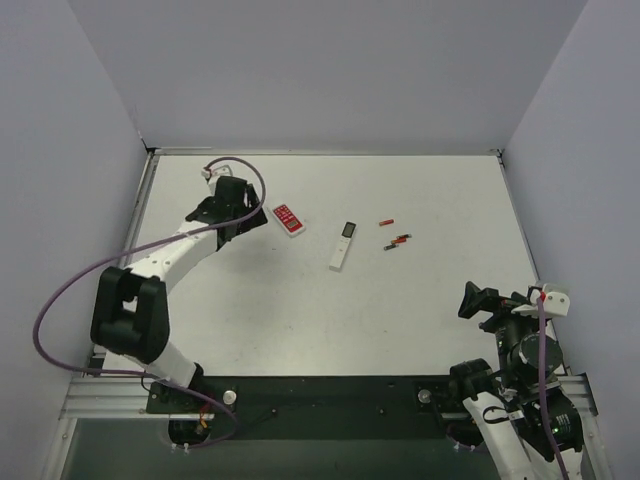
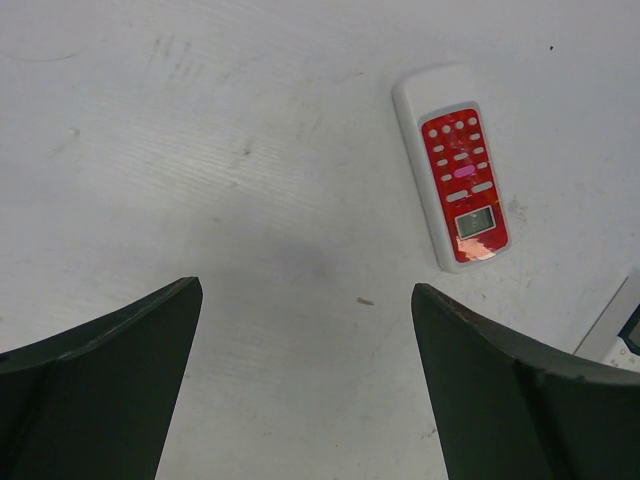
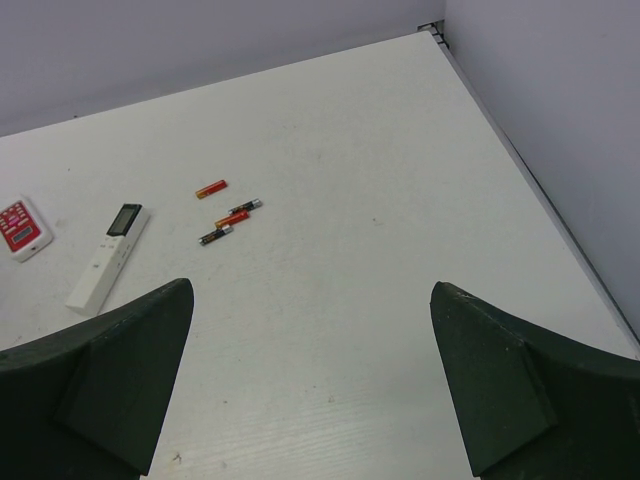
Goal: Load the batteries into the remote control
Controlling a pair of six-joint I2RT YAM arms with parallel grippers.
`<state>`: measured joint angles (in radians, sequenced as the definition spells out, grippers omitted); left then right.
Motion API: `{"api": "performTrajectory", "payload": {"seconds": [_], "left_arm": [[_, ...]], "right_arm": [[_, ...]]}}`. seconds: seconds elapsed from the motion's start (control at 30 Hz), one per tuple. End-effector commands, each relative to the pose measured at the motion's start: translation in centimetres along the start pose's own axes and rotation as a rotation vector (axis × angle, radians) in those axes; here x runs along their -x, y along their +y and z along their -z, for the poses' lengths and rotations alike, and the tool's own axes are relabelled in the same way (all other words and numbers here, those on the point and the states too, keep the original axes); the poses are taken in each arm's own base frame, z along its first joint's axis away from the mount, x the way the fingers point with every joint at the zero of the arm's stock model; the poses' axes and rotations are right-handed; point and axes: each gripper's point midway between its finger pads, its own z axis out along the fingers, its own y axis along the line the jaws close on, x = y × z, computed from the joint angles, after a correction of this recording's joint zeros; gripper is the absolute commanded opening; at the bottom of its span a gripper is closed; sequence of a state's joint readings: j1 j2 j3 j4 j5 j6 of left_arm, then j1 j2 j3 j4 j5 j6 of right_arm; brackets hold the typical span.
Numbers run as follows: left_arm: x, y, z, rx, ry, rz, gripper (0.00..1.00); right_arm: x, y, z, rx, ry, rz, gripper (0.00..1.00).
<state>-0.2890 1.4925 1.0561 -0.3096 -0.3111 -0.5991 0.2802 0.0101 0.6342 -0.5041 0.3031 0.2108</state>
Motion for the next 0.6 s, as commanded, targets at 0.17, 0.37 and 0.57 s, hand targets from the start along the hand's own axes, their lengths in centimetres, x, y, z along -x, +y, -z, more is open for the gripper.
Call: {"api": "performTrajectory", "payload": {"seconds": [0.17,0.37,0.57], "left_arm": [[-1.3,-7.3,-6.8,0.019,0.067,-0.020,0.97],[-2.7,-11.0,-10.0,0.024,0.066,-0.053,0.98],[-4.7,-11.6,-12.2,0.101,0.082,-0.137,0.98]], "right_arm": [[1.2,0.8,0.2,0.050,-0.062,-0.021,1.00],[1.1,1.0,0.2,0.064,-0.061,-0.014,1.00],[1.1,1.2,0.2,0.078,-0.059,-0.012,1.00]]}}
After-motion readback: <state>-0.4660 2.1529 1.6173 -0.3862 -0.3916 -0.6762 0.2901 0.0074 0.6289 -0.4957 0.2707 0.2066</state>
